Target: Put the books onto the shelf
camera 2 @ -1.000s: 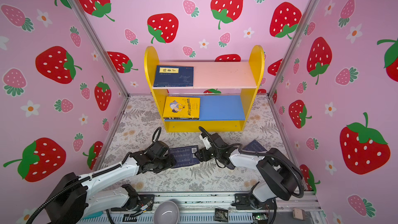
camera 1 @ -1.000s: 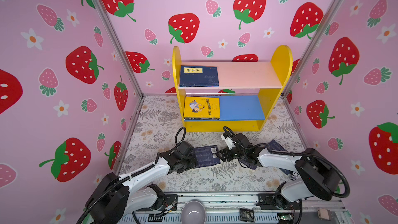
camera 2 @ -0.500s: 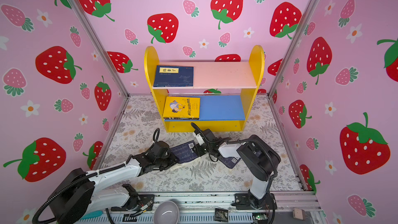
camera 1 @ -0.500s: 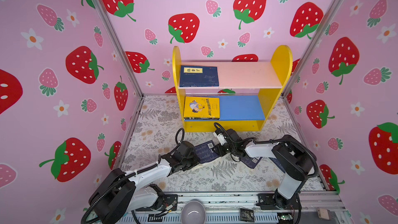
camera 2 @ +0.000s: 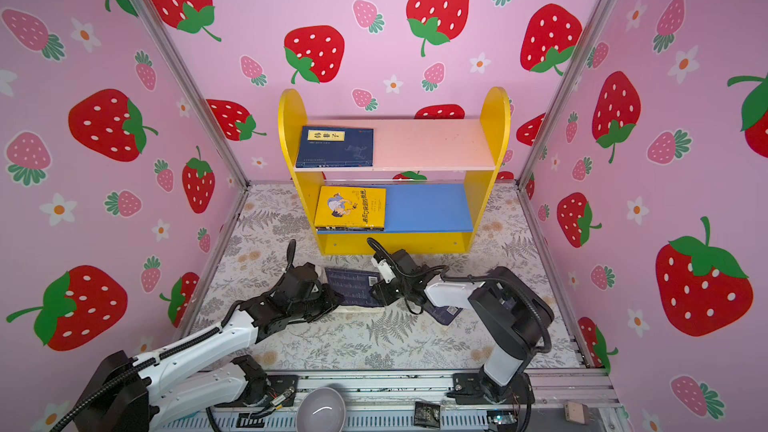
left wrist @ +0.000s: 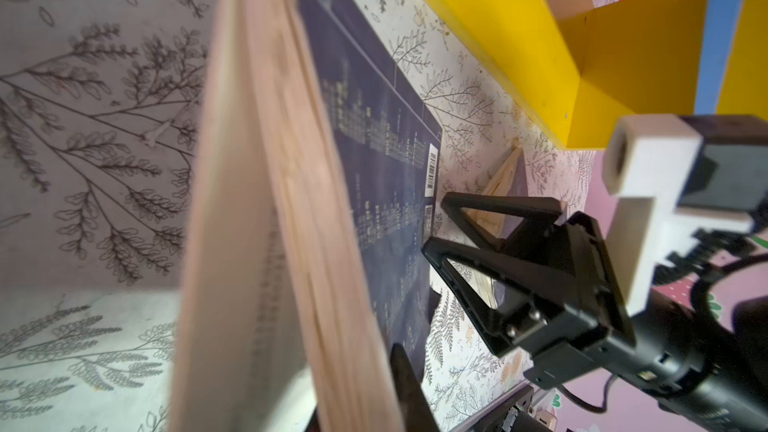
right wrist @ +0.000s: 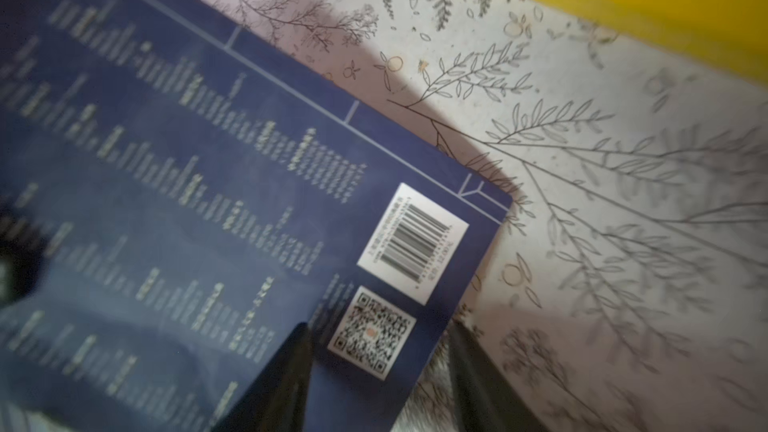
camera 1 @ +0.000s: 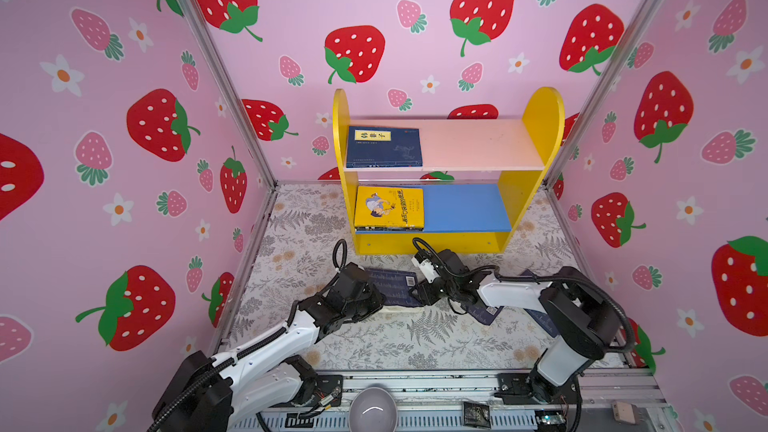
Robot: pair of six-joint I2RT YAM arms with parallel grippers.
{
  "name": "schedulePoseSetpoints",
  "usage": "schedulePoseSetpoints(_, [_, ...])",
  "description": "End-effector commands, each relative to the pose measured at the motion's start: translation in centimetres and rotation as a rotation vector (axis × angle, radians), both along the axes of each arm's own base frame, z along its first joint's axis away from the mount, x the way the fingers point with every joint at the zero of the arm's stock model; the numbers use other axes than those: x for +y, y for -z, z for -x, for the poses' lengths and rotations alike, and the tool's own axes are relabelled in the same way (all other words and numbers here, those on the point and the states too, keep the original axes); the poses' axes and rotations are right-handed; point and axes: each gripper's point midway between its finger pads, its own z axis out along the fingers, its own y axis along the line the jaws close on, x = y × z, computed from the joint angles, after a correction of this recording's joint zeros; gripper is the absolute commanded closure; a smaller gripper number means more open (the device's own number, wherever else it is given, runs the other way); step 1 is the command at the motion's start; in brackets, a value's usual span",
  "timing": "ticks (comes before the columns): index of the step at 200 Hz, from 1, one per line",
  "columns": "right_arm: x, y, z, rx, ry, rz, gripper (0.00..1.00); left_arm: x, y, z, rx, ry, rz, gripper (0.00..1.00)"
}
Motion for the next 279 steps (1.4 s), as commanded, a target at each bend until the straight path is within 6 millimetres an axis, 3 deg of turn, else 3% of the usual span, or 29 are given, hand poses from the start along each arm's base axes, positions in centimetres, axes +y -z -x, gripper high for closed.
schedulePoseSetpoints(1, [-0.9, -5.9, -0.5, -0.183, -0.017, -0.041, 0.31, -0.2, -3.0, -0.6, -0.038, 0.009, 0.008, 0.84])
schedulePoseSetpoints(30, [-1.6, -13.0, 1.5, -0.367, -0.075, -0.208, 0.17, -0.1, -6.4, -1.2, -0.04, 0.028, 0.009, 0.87])
schedulePoseSetpoints(51, [-1.9, -15.0, 3.6, -0.436, -0.111, -0.257, 0.15, -0.2, -8.6, -1.4, 0.018, 0.034, 0.052, 0.91])
schedulePoseSetpoints(101, [-0.2, -13.9, 7.4, -0.579, -0.164, -0.176, 0.09, -1.1, -12.4, -1.8, 0.137, 0.042, 0.136, 0.92])
schedulePoseSetpoints(132, [1.0, -13.5, 7.4, -0.709, -0.123, -0.101, 0.05, -1.5, -13.9, -2.1, 0.151, 0.062, 0.128, 0.92])
schedulePoseSetpoints(161, [2.7, -13.6, 7.2, -0.784, -0.124, -0.059, 0.06, -2.0, -13.9, -2.3, 0.185, 0.046, 0.162, 0.92])
schedulePoseSetpoints(178, [3.1, -13.0, 6.6, -0.805, -0.082, -0.02, 0.1, -2.3, -14.1, -2.5, 0.191, 0.047, 0.176, 0.92])
schedulePoseSetpoints(204, [2.2, -12.9, 4.9, -0.845, 0.039, 0.032, 0.18, -2.2, -14.6, -2.4, 0.187, 0.06, 0.156, 0.93])
schedulePoseSetpoints(231, [2.6, -12.6, 4.8, -0.851, 0.039, 0.024, 0.21, -2.5, -15.0, -2.4, 0.19, 0.063, 0.174, 0.93])
schedulePoseSetpoints(279, [4.1, -11.9, 4.8, -0.837, 0.022, 0.02, 0.44, -2.8, -15.3, -2.5, 0.201, 0.067, 0.186, 0.92])
